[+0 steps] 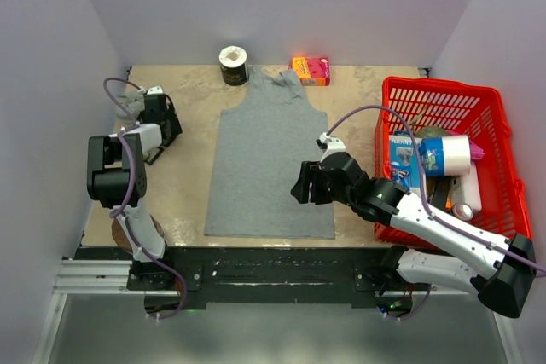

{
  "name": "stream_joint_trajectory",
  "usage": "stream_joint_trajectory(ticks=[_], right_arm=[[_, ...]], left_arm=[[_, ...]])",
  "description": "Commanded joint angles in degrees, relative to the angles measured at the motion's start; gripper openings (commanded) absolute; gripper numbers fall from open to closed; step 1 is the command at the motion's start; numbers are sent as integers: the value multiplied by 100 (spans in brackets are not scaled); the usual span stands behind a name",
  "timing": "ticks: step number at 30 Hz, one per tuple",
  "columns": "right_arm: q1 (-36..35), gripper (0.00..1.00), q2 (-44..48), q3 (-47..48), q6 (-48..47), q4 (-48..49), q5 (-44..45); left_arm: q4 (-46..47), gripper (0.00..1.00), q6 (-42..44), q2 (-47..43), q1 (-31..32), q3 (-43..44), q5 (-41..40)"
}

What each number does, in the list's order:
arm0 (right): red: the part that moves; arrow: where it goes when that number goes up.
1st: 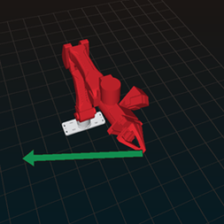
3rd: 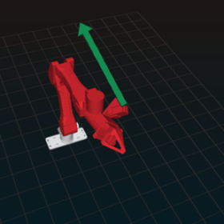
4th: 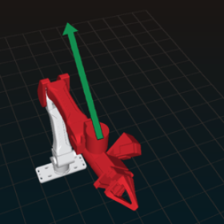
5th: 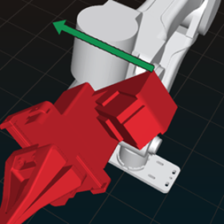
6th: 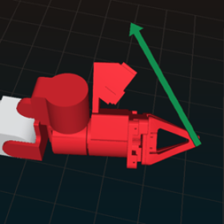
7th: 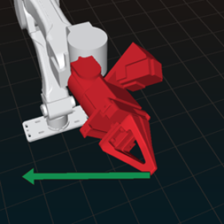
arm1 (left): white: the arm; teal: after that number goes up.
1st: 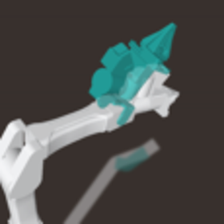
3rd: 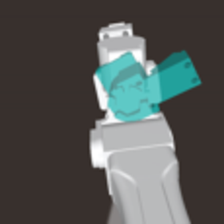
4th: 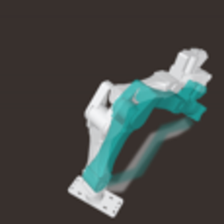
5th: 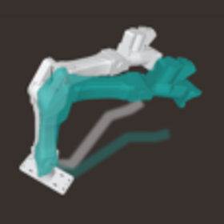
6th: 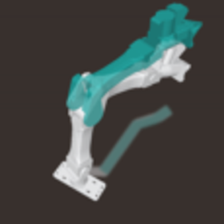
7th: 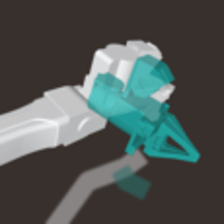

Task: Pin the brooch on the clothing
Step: Pick up the brooch from the brooch box.

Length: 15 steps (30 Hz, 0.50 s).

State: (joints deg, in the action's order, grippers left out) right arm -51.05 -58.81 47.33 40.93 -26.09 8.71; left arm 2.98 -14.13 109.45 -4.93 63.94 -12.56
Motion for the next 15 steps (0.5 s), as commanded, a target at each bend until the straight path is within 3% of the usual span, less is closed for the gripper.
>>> stream_joint_trajectory(ticks=[1, 6, 15], right_arm=[[-10, 63, -8, -48, 91, 156, -71], [-2, 63, -34, -49, 126, 209, -98], [-2, 63, -17, -57, 179, 209, -98]], left_arm=[[106, 57, 51, 226, -70, 267, 254], [-26, 52, 103, 357, -87, 347, 411], [-26, 29, 130, 209, -79, 277, 692]])
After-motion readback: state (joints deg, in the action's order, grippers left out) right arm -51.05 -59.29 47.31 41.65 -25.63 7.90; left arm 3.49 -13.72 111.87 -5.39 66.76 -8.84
